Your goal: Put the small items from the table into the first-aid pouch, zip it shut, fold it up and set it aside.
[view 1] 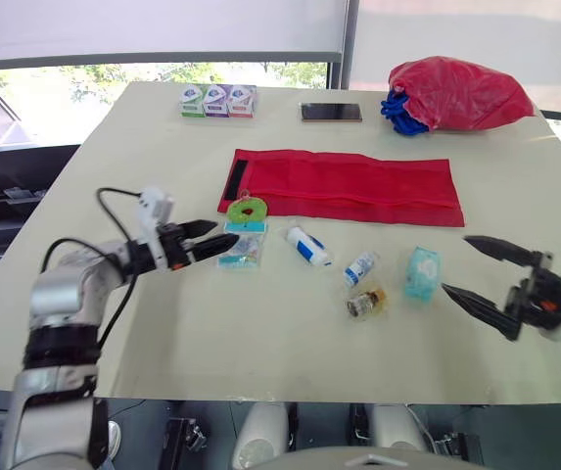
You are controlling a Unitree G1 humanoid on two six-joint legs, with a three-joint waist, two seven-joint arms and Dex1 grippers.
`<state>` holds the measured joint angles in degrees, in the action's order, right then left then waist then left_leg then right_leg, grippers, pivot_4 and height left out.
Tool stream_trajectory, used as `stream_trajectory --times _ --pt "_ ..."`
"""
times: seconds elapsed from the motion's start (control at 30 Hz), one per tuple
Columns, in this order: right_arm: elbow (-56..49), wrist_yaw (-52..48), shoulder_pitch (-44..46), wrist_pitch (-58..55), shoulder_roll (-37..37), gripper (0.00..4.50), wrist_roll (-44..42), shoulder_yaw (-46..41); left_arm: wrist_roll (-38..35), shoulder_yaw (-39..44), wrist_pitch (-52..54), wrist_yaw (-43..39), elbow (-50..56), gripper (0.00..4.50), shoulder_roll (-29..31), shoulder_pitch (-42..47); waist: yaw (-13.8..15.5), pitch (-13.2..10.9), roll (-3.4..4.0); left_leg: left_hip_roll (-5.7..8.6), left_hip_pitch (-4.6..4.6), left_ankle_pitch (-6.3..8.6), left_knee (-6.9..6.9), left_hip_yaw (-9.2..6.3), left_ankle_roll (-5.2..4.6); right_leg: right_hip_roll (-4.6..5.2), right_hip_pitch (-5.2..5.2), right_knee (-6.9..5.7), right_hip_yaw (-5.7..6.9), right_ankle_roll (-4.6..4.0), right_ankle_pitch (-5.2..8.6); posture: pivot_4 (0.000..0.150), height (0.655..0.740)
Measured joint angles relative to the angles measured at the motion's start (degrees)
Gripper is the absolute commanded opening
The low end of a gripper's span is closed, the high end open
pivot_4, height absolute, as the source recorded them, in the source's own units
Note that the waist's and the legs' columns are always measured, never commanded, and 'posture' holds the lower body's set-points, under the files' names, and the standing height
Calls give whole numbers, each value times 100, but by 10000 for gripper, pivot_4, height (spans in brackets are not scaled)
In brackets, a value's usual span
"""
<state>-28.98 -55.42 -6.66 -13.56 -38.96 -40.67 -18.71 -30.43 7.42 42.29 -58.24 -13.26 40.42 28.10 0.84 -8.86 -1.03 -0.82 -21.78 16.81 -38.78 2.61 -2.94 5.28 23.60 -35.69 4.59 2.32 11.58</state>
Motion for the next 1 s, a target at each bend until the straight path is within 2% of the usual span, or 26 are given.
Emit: stream_trajectory --times 0.2,0.53,0.6,0.67,0.73,0.8,0.83,0.9,1.0 --pt "-369 514 290 -271 0 44474 -7 159 156 -265 295 -4 -388 45000 16 162 -2 -1 -3 -12 -4 -3 0 0 6 -21 2 4 -7 -8 -3 1500 7400" --pt "-536 640 321 -374 -1 44474 -24 206 213 -340 530 -91 -516 45000 116 196 7 -5 -15 -8 -2 2 0 -5 -4 -24 1 0 -25 9 7 1500 7400" --pt "-535 637 350 -374 -2 45000 -9 225 191 -331 594 -129 -517 39997 116 198 3 -5 -15 -9 -1 2 0 -4 -4 -25 1 -1 -26 5 5 1500 7400" --pt "-532 629 405 -374 -6 45000 -6 242 145 -327 645 -155 -516 32637 115 196 2 -5 -16 -9 -2 0 0 -4 -1 -25 2 -2 -27 -7 -3 1500 7400" --pt "-508 601 468 -374 -8 45000 -4 249 97 -299 700 -166 -507 24363 115 183 2 -6 -16 -9 -2 -2 0 -3 3 -25 2 -2 -27 -8 -3 1500 7400" --pt "-466 586 491 -376 -10 45000 -2 252 89 -265 732 -170 -490 12798 115 137 3 -5 -16 -9 -3 -2 0 -3 3 -26 2 -1 -27 -8 -3 1500 7400" --pt "-462 584 491 -377 -11 45000 -1 253 89 -247 737 -170 -490 9989 115 117 3 -5 -16 -9 -3 -2 0 -3 2 -26 2 -1 -28 -8 -3 1500 7400" --pt "-438 576 514 -378 -11 45000 -1 267 82 -205 755 -165 -489 313 115 88 4 -6 -16 -9 -4 -2 0 -3 3 -26 2 -1 -27 -8 -3 1500 7400" --pt "-419 575 545 -379 -11 45000 8 295 38 -113 788 -156 -467 313 115 81 3 -6 -17 -9 -3 -2 0 -4 3 -26 2 -1 -27 -8 -3 1500 7400"
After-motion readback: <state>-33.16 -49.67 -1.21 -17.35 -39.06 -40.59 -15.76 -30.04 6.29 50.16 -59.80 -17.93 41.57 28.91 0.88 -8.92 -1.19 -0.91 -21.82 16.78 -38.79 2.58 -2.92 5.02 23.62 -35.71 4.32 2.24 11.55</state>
